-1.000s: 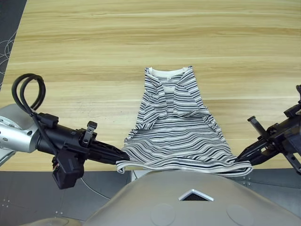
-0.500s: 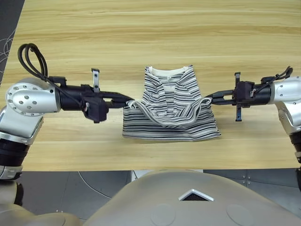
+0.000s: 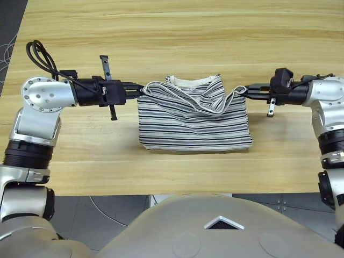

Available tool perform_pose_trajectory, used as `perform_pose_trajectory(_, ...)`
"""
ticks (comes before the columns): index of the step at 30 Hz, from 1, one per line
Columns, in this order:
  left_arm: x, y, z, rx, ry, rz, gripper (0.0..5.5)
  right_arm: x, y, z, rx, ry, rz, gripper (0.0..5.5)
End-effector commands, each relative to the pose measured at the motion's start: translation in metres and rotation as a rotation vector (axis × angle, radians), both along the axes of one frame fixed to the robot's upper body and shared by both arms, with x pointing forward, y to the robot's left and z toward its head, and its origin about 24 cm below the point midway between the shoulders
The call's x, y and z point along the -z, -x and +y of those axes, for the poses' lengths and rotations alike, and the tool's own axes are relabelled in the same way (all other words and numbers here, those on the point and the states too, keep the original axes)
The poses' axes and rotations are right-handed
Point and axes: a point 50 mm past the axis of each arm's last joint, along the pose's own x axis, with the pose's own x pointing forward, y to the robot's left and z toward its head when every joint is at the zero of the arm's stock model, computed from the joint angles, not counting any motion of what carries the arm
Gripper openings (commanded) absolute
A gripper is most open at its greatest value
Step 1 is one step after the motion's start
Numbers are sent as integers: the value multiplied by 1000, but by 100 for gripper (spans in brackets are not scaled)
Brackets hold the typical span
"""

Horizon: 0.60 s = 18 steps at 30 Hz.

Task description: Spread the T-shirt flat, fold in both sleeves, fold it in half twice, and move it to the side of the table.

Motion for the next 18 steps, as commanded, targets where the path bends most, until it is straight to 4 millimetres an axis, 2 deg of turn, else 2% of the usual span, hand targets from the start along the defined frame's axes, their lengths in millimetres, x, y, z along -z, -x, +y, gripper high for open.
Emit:
perform_pose_trajectory(1, 3, -9, 2, -31, -20, -9, 14, -4, -12, 3, 53, 14, -7, 10)
perform_pose_trajectory(7, 17, -25, 5, -119, -31, 32, 14, 3, -34, -4, 215, 58, 16, 10)
perform_pose_trajectory(11, 27, -35, 6, -171, -34, 73, 14, 17, -41, -3, 288, 128, 46, 10)
perform_pose_trajectory(15, 41, -43, 5, -223, -3, 177, 14, 33, -41, 3, 296, 167, 91, 10)
perform_pose_trajectory(18, 63, -51, 3, -315, 11, 299, 14, 47, -40, 16, 311, 160, 156, 10)
